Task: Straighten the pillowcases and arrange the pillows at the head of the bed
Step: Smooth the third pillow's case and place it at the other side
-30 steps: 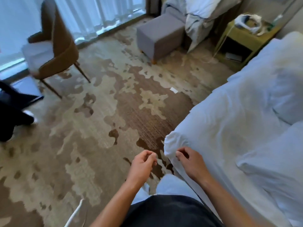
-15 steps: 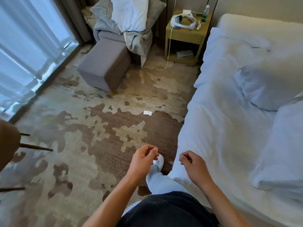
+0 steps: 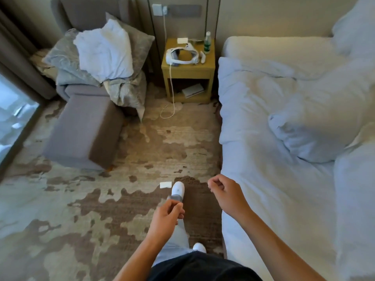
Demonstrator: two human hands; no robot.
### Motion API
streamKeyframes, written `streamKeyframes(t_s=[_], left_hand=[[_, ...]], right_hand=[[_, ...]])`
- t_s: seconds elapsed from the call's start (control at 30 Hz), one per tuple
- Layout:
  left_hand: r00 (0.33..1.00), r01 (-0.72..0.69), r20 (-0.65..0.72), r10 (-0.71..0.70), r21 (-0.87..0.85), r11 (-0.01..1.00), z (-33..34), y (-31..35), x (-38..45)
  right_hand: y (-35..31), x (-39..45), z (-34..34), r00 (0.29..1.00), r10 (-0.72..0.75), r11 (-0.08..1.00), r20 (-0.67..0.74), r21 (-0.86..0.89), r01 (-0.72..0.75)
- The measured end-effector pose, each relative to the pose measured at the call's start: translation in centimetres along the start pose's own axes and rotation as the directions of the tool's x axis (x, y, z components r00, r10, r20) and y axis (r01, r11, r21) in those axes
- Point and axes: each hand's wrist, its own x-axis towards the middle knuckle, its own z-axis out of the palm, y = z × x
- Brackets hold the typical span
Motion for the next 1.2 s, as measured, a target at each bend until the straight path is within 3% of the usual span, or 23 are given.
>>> streamKeyframes(t_s=[0.2, 0.4, 0.57, 0.73, 1.0, 1.1, 1.2], left_hand=[[0.967, -0.05, 0.254, 0.03, 0.072, 0.996, -0.3, 10.5, 13.9], [0.855, -0.185, 0.515, 0.063, 0.19, 0.964, 3.7, 21.2, 22.4], [0.727, -0.315, 0.679, 0.1, 0.2, 0.928, 9.2, 28.8, 28.5], [0.665, -0.434, 0.74, 0.098, 0.277, 0.857, 14.1, 34.9, 35.5], [0.713, -0.481, 0.697, 0.07, 0.415, 0.772, 20.2, 44.7, 45.9], [0.71, -0.483, 0.701, 0.063, 0.419, 0.769, 23.5, 48.1, 48.6], [0.665, -0.51, 0.746, 0.037, 0.417, 0.752, 27.6, 51.0, 50.8]], right_hand=[[-1.3, 7.2, -3.0, 0.956, 0.248, 0.969, -0.156, 0.041, -0.244], [-1.7, 10.4, -6.9, 0.802, 0.499, 0.865, -0.328, 0.245, -0.438], [-0.2, 13.9, -9.6, 0.651, 0.633, 0.77, -0.42, 0.433, -0.469], [2.6, 21.5, -14.4, 0.578, 0.671, 0.733, -0.464, 0.534, -0.422], [5.8, 34.6, -26.8, 0.531, 0.667, 0.738, -0.523, 0.565, -0.37], [7.2, 37.5, -31.1, 0.454, 0.677, 0.736, -0.579, 0.545, -0.402], [9.1, 39.4, -34.1, 0.315, 0.69, 0.703, -0.652, 0.499, -0.506]])
